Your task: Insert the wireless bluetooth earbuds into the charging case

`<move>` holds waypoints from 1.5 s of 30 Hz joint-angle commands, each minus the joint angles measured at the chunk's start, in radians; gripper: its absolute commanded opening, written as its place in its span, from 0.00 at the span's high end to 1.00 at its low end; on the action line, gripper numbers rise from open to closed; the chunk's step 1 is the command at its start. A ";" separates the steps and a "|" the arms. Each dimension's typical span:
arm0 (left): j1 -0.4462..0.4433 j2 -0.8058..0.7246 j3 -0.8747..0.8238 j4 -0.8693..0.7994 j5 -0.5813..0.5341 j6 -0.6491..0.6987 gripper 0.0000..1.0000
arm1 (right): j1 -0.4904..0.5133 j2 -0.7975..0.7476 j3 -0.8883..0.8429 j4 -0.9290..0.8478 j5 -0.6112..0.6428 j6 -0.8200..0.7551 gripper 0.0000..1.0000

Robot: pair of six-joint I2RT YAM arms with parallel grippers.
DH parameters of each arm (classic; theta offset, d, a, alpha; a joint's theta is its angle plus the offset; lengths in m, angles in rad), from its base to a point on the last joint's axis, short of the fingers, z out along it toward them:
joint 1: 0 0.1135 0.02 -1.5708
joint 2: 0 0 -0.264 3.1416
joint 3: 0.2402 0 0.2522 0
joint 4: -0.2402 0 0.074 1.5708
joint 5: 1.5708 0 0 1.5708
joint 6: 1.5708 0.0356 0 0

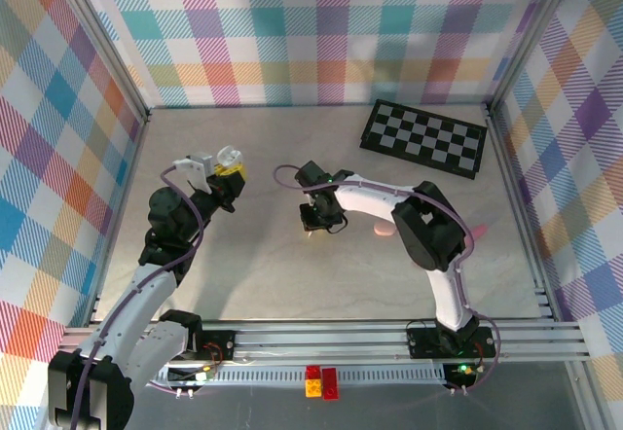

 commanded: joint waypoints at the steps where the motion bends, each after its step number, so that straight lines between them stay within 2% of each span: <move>1: 0.013 0.010 0.026 0.029 0.028 -0.011 1.00 | -0.008 -0.076 -0.070 0.111 0.059 -0.012 0.80; 7: -0.001 0.026 0.014 -0.001 0.042 0.024 1.00 | -0.008 -0.200 -0.206 0.268 0.111 -0.056 0.80; 14: -0.074 0.078 0.004 0.003 0.073 0.099 1.00 | -0.007 -0.358 -0.322 0.390 0.168 -0.149 0.80; 20: -0.131 0.139 -0.001 0.008 0.084 0.189 1.00 | -0.008 -0.481 -0.345 0.373 0.170 -0.286 0.79; 25: -0.178 0.195 -0.003 0.036 0.101 0.264 1.00 | -0.008 -0.555 -0.337 0.346 0.171 -0.343 0.79; 30: -0.218 0.266 -0.007 0.091 0.106 0.302 1.00 | -0.008 -0.609 -0.336 0.345 0.170 -0.357 0.79; 35: -0.296 0.335 0.041 0.026 0.073 0.390 1.00 | -0.009 -0.648 -0.330 0.335 0.157 -0.358 0.79; 45: -0.382 0.426 0.109 -0.013 0.097 0.445 1.00 | -0.013 -0.714 -0.364 0.395 0.031 -0.361 0.80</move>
